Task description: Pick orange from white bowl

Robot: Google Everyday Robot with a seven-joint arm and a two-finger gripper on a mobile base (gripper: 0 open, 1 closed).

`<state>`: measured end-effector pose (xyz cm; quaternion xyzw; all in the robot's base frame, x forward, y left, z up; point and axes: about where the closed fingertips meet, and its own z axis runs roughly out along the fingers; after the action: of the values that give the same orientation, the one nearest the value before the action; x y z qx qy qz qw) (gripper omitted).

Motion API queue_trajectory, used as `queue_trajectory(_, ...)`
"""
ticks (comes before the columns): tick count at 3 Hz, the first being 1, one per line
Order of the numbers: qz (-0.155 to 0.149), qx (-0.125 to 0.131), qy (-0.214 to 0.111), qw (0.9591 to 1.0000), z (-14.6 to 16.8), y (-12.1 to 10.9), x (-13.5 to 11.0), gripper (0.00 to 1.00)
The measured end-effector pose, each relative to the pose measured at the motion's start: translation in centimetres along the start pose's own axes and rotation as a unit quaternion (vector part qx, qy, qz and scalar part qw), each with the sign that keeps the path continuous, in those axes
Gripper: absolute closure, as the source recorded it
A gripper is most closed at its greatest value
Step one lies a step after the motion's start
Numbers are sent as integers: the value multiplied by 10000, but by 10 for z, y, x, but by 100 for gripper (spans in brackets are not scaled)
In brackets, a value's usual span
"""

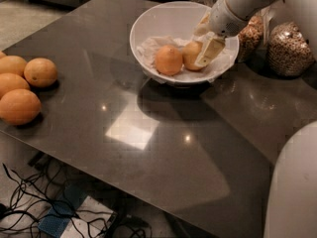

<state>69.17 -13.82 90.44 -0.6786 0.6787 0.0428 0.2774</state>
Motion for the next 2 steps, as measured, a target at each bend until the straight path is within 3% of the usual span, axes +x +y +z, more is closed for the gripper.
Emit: queue_trajectory(2, -237, -78, 170, 9995, 12, -5, 9, 32)
